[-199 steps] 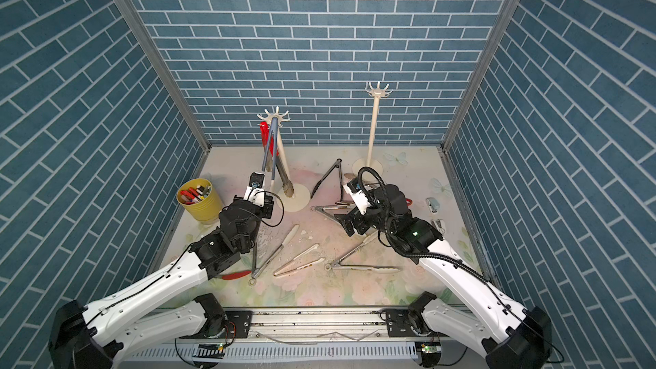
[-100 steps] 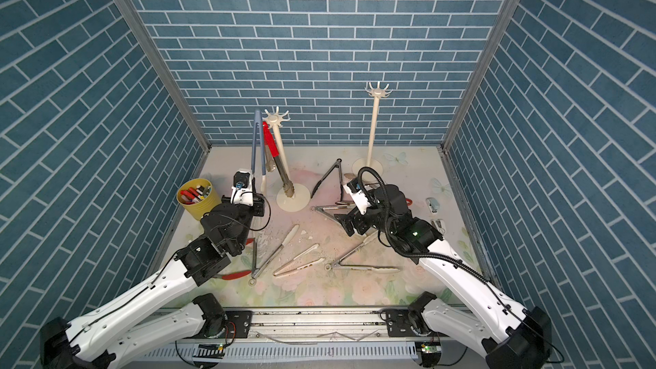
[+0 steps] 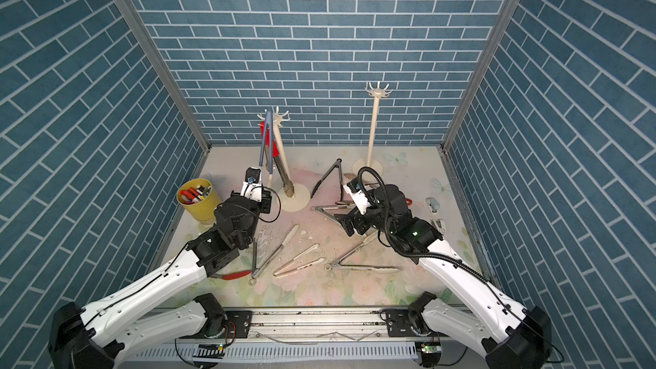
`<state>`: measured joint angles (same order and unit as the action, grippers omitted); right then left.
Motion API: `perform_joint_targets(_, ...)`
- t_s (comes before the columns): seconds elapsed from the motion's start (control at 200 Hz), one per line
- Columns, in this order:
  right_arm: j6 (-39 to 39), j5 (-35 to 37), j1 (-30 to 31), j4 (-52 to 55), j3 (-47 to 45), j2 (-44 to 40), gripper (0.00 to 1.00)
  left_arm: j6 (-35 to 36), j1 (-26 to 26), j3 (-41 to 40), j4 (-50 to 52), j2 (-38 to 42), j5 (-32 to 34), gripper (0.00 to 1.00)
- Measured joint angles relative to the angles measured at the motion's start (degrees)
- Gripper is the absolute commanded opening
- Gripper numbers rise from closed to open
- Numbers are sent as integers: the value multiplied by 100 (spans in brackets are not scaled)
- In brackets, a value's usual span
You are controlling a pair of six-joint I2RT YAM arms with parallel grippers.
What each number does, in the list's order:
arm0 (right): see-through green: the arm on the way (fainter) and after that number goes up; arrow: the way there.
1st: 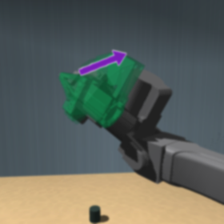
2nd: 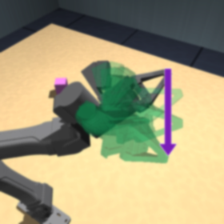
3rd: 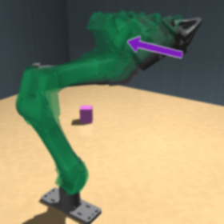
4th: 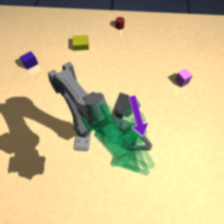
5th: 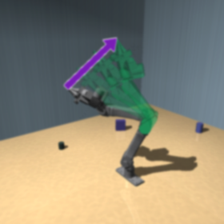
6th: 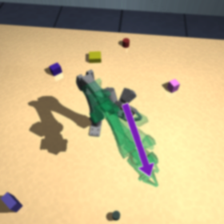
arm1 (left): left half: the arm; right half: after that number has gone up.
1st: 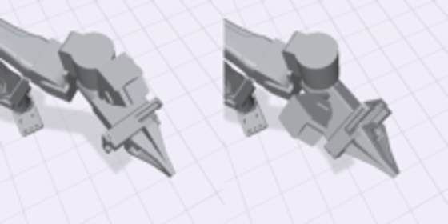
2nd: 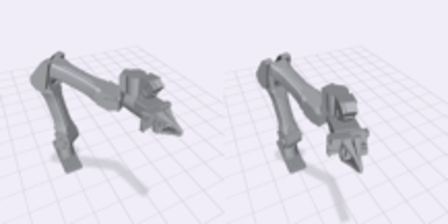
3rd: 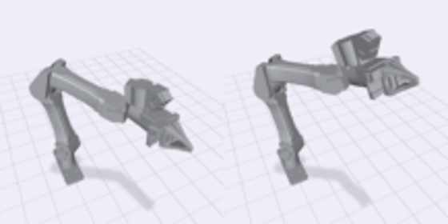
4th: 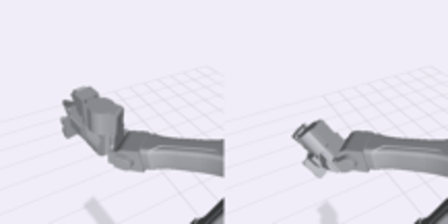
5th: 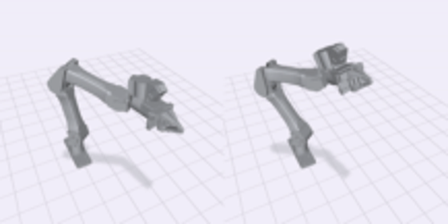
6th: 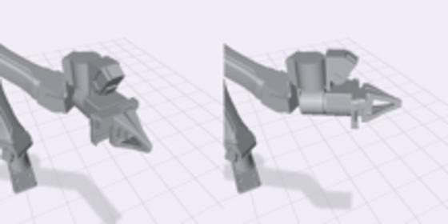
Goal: Hang food tongs on kitchen utensil racks
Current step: Hang the food tongs on the rack.
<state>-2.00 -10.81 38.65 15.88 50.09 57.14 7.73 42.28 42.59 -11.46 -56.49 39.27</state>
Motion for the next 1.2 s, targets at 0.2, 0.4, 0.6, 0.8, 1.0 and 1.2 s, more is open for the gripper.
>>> perform_joint_targets(0.2,0,2,0,0,0,0,99,-35,-107,4,2,-22,-114,0)
perform_joint_targets(0.4,0,0,0,0,0,0,99,-133,-120,-2,0,-129,-225,0)
perform_joint_targets(0.6,0,4,0,0,0,0,99,-297,-133,-129,-48,-151,-278,0)
perform_joint_targets(0.8,-2,4,0,-2,0,2,99,-431,-136,-463,-319,-109,-343,0)
perform_joint_targets(1.0,-2,2,0,-2,0,61,99,-494,-136,-610,-455,-48,-369,10)
perform_joint_targets(1.2,-2,2,0,-2,0,153,99,-446,-146,-540,-444,-203,-380,14)
